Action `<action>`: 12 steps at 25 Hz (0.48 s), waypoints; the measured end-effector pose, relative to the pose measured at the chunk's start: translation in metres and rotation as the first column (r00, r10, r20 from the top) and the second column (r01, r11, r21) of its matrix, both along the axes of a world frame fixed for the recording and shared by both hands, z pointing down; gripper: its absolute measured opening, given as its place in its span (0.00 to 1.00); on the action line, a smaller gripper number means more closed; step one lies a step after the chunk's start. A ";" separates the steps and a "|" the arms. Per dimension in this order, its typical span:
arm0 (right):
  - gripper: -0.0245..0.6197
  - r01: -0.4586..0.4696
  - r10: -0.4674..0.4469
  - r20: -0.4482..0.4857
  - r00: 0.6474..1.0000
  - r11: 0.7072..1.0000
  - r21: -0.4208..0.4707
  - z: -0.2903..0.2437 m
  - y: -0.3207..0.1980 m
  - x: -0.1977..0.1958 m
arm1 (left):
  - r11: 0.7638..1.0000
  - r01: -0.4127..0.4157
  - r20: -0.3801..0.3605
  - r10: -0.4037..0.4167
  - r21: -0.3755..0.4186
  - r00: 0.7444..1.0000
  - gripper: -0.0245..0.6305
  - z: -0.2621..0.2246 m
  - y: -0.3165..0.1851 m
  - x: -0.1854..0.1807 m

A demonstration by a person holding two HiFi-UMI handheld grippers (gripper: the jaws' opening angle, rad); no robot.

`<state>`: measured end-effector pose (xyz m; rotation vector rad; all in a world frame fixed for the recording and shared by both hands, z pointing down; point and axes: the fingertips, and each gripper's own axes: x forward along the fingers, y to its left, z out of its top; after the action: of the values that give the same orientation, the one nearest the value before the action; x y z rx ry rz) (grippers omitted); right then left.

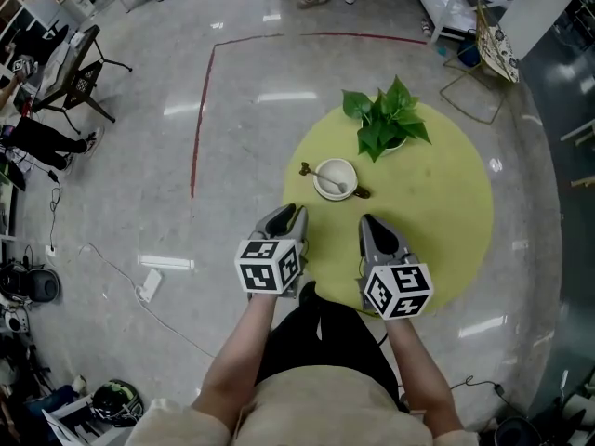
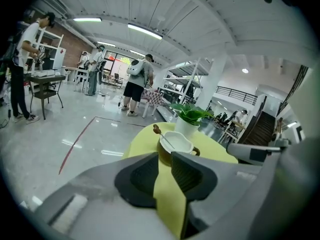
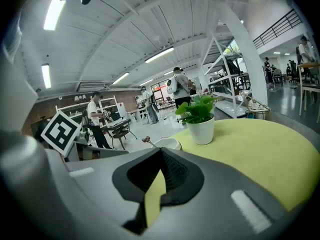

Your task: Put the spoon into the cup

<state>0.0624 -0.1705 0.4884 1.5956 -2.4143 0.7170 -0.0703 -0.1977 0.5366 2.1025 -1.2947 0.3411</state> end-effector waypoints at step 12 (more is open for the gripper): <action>0.04 -0.029 0.029 -0.018 0.999 0.999 0.015 -0.006 0.035 -0.017 | 0.998 -0.055 -0.014 0.055 0.038 0.998 0.10 -0.019 0.032 -0.010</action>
<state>0.0457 -0.1350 0.4821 1.6384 -2.3944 0.6876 -0.0804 -0.1661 0.5181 2.1713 -1.2451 0.3258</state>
